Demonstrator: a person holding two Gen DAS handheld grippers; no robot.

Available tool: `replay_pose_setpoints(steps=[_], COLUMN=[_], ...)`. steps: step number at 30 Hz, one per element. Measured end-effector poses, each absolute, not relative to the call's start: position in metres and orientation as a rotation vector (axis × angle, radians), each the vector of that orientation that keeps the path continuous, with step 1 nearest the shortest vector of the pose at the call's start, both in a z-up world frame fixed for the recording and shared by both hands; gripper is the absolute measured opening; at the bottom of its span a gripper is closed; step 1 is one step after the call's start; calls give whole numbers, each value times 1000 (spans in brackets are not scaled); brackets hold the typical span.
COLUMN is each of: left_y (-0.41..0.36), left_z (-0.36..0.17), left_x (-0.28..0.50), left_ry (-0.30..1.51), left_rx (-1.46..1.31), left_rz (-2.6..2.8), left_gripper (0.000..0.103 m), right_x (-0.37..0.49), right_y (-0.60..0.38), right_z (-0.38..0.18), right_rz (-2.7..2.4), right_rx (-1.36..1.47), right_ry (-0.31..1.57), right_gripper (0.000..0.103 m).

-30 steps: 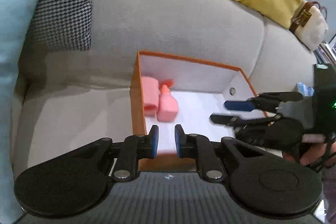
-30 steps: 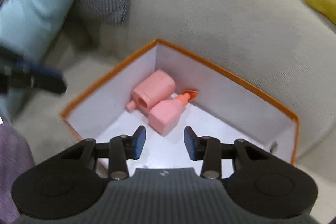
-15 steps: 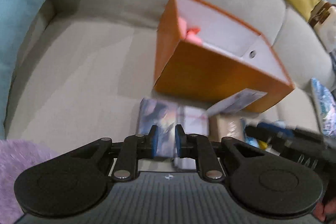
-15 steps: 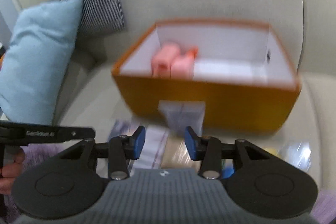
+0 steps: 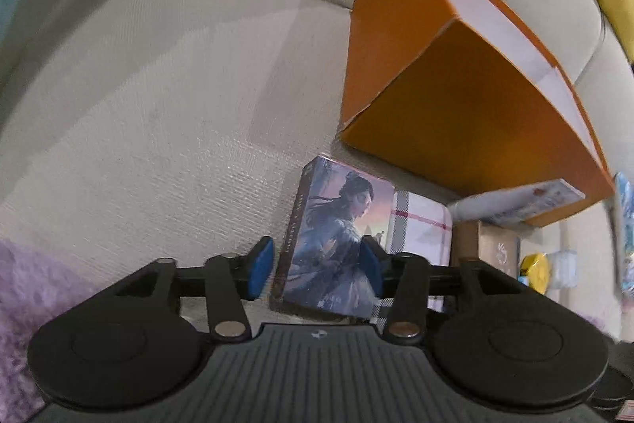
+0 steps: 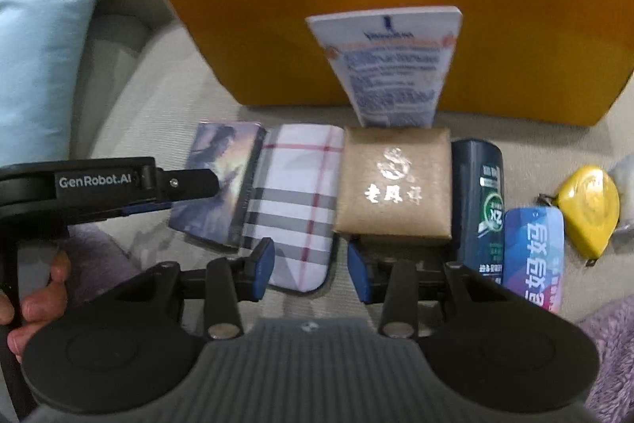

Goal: Organize rigid objects
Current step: 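Grasp the photo card box with the left tool while the right tool grasps the plaid card case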

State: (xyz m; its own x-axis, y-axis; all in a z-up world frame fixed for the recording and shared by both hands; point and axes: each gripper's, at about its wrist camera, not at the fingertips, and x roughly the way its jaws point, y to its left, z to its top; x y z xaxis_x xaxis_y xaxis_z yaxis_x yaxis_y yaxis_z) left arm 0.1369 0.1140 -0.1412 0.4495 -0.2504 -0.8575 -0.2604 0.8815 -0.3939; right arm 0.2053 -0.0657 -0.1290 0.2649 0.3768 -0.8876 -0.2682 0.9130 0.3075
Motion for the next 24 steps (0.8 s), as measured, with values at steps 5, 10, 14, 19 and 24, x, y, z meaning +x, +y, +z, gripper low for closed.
replay_pose_setpoints(steps=[5,10,14,19,24], left_y=[117,115,105,102,94], left_z=[-149,-154,-155,-150,-134], left_x=[140,145,148,142,126], left_ry=[1127,1129,1127,1110,1098], left_rx=[-561,-574,-520,-503,-431], left_rz=[-4,-25,-39,-40,-31], left_gripper=[69,71,72,71,53], right_x=[215,224,224,226,217], right_y=[-71,-77,-70,-64,-64], right_z=[-136,-142,-142,-139,-126], right_rz=[437,440,448,478,479], right_rx=[174,235,216,232,173], right_ry=[1263,1287,1282,1274,1241], right_gripper=[50,55,58,43,32])
